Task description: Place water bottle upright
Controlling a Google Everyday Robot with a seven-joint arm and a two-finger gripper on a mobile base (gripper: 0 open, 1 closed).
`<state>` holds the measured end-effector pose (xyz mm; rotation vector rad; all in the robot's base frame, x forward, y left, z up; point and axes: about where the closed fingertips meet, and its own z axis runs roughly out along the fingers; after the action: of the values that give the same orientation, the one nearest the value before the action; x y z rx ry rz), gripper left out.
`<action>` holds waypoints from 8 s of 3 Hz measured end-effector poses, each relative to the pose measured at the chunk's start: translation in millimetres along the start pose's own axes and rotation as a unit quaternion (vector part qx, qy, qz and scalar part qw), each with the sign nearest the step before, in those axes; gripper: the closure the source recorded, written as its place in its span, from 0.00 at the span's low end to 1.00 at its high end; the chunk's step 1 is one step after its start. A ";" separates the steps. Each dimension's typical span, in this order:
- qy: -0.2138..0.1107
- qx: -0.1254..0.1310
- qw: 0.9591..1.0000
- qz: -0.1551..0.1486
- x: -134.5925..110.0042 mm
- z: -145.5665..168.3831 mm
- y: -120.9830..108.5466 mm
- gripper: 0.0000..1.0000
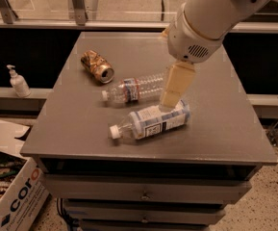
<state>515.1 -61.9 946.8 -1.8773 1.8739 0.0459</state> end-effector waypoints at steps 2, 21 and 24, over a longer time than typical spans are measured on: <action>-0.030 0.009 0.999 0.011 2.3 17.2 -24.2 0.00; -0.472 -0.034 0.870 0.141 -30.7 80.4 -81.1 1.00; -0.507 0.004 0.849 0.149 -13.8 104.8 -75.2 1.00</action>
Offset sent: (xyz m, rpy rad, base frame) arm 0.0622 0.0049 -0.0159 0.1269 -0.0047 -0.0180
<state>618.1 -16.1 882.6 -1.1148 1.3280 0.9353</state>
